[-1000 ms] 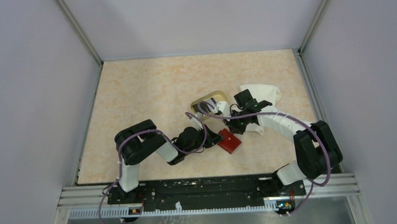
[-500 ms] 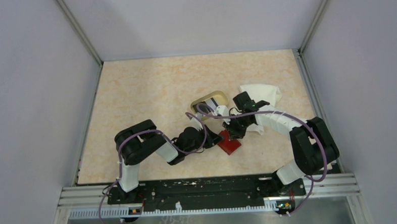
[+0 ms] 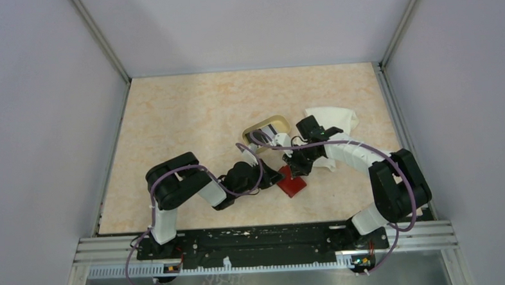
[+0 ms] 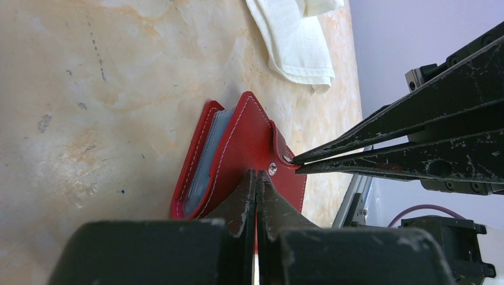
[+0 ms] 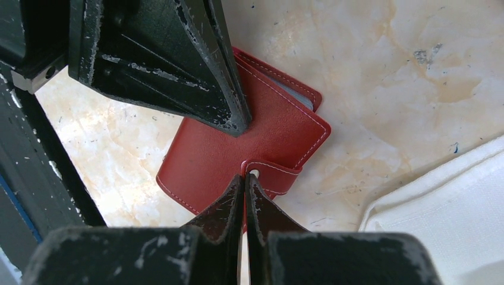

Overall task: Put the credit cards into the card holder
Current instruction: Close the card holder at the center of the board.

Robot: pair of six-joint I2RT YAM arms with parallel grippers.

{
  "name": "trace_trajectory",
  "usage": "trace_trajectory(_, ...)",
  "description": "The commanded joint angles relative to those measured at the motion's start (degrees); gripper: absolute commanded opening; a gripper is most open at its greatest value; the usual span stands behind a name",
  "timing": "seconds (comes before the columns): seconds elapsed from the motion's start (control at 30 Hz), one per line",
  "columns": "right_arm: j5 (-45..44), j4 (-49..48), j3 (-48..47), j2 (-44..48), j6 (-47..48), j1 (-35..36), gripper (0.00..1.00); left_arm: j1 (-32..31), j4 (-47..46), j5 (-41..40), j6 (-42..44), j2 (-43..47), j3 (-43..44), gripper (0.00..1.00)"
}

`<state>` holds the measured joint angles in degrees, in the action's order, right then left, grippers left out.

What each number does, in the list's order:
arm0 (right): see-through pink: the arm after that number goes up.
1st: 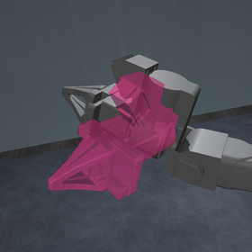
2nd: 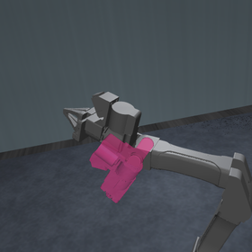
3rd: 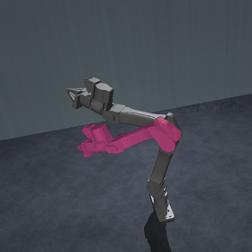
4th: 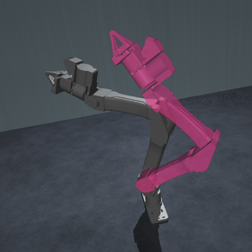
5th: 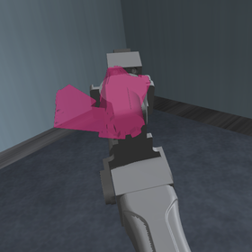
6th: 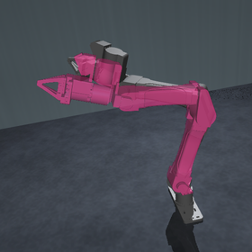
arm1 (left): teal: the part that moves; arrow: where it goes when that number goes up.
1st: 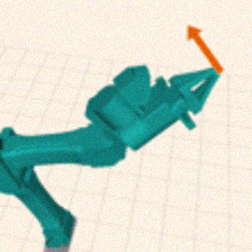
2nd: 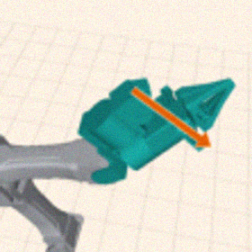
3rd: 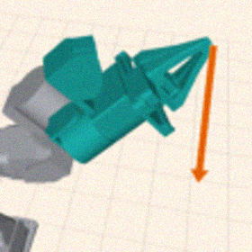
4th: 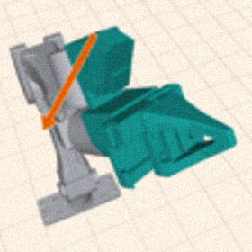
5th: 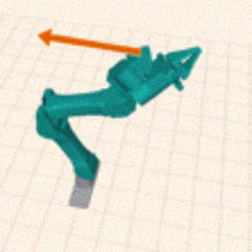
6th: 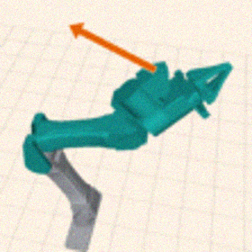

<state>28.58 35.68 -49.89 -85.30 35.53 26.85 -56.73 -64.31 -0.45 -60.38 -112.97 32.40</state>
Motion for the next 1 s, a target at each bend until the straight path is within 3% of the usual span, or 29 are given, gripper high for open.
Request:
trace_trajectory(0.0,2.9,0.39,-2.33,1.13,-0.47,0.39,0.0,0.22,1.23,1.94,0.85,0.15,-1.69,0.0)
trace_trajectory(0.97,0.67,2.65,-2.15,-1.02,1.21,3.82,0.0,0.22,-0.55,2.29,0.46,0.23,-2.53,0.0)
